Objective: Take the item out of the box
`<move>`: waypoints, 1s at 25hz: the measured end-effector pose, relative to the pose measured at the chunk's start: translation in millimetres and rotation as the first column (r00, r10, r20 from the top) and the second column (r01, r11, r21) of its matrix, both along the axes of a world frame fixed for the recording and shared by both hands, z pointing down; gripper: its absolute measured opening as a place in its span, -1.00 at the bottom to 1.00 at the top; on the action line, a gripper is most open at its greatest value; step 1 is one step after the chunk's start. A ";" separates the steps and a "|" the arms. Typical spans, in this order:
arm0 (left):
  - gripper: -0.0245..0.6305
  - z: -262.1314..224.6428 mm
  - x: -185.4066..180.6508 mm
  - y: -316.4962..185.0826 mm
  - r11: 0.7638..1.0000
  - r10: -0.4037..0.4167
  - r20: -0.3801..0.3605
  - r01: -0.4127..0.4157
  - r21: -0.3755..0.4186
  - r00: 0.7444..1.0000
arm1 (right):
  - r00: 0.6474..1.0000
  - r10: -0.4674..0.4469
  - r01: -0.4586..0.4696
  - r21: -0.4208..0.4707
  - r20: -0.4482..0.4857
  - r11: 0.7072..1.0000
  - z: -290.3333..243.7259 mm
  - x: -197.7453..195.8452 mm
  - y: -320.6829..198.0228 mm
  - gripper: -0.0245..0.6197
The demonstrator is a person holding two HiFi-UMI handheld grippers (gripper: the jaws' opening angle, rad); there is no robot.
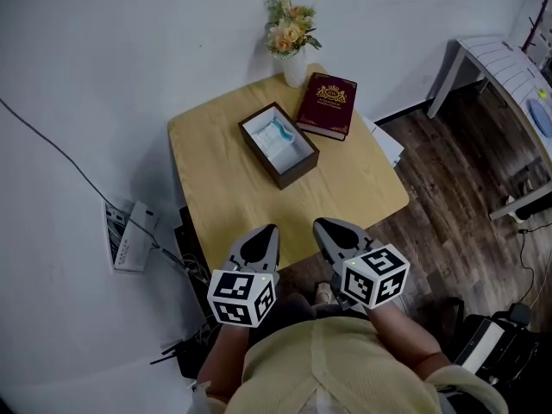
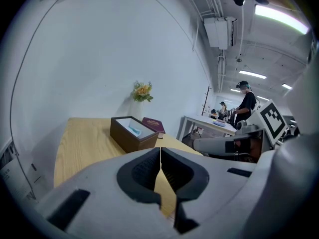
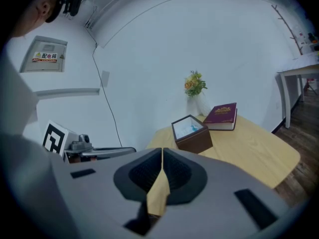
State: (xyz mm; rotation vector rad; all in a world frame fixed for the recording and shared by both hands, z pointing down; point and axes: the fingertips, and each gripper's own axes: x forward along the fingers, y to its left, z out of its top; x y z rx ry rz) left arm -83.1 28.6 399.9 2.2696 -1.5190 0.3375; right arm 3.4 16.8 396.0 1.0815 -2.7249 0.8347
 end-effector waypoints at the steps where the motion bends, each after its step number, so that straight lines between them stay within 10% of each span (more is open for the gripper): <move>1: -0.85 0.9 0.3 -1.2 1.000 0.005 0.004 -0.005 -0.005 1.000 | 1.000 0.000 0.000 -0.005 0.002 1.000 0.8 -0.5 -1.6 -0.83; 25: -0.85 3.9 -52.6 -80.2 0.984 0.176 -0.011 -0.176 -0.020 0.984 | 0.991 0.105 -0.104 0.007 -0.087 0.995 -8.6 -62.2 -81.6 -0.83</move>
